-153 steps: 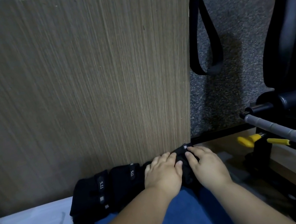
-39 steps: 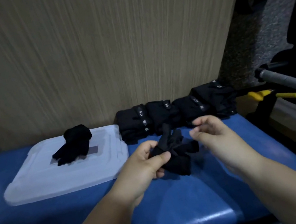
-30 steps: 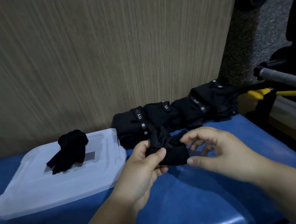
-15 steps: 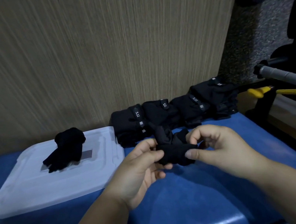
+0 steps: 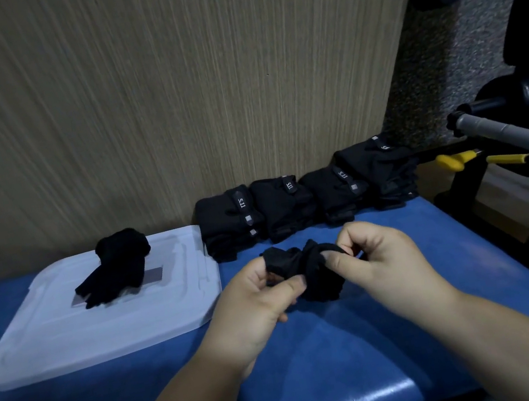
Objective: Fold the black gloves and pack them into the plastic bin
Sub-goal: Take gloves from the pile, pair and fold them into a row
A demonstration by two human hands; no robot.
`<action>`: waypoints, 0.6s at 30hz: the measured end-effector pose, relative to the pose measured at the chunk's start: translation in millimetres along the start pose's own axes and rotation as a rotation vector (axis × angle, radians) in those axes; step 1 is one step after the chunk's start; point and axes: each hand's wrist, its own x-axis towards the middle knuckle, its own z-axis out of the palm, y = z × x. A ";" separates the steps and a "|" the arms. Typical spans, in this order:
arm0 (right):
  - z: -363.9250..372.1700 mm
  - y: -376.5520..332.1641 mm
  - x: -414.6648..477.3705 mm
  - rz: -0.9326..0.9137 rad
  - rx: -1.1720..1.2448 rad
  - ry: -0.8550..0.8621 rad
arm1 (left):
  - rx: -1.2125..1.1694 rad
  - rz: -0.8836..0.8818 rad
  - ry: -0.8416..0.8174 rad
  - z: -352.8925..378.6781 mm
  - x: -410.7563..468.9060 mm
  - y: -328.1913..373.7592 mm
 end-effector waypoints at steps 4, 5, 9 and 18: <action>0.7 -6.7 -2.1 0.052 0.115 -0.152 | -0.028 0.046 0.108 3.4 1.1 -0.8; 0.5 -9.1 -2.5 0.057 0.146 -0.212 | -0.041 0.050 0.140 3.6 1.3 -0.8; 1.4 -10.6 -5.9 0.046 0.177 -0.397 | 0.011 0.082 0.242 1.6 3.9 -2.5; 12.0 -11.3 -3.5 0.016 0.005 -0.155 | 0.208 0.085 0.380 6.7 2.3 -2.9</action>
